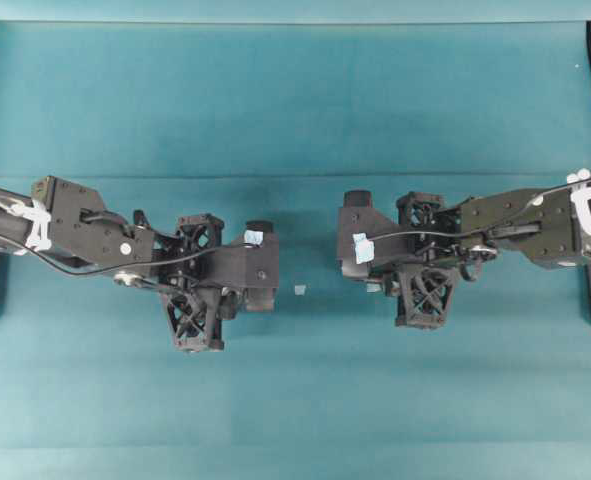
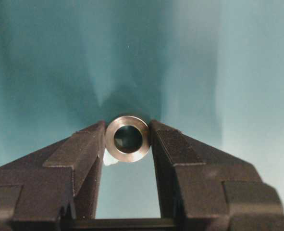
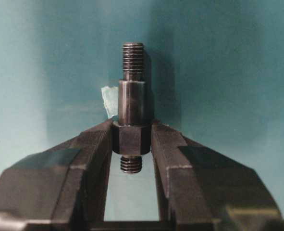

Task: Insert the washer onto the shaft with both hands.
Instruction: 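Close left gripper on the washer and right gripper on the shaft, then lift both objects and bring them toward each other above the table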

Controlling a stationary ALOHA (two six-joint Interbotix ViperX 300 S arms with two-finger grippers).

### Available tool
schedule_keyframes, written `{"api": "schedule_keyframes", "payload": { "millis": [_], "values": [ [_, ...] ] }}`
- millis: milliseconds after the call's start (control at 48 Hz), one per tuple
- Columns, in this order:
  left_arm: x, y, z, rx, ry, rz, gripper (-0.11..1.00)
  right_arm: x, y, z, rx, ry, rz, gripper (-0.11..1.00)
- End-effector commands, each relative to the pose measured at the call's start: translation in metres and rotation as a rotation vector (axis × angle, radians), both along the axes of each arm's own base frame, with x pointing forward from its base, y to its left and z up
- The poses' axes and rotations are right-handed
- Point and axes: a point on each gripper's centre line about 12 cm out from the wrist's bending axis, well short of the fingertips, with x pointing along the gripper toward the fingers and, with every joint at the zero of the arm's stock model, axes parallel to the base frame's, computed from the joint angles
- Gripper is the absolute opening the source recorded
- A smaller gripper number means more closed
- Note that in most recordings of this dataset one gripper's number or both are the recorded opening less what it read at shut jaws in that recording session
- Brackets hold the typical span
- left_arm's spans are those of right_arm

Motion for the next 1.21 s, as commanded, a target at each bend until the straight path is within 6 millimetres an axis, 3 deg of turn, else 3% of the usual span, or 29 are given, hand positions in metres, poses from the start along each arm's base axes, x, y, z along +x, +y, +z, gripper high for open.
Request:
{"api": "schedule_keyframes", "payload": {
  "millis": [0,1187],
  "values": [
    [0.004,-0.003,0.005,0.0,-0.021,-0.009,0.35,-0.004,-0.004,-0.004,-0.01,0.023,0.019,0.01],
    [0.004,-0.005,0.006,-0.002,-0.024,-0.013,0.35,-0.004,-0.012,-0.002,-0.035,0.03,0.081,0.0]
  ]
}}
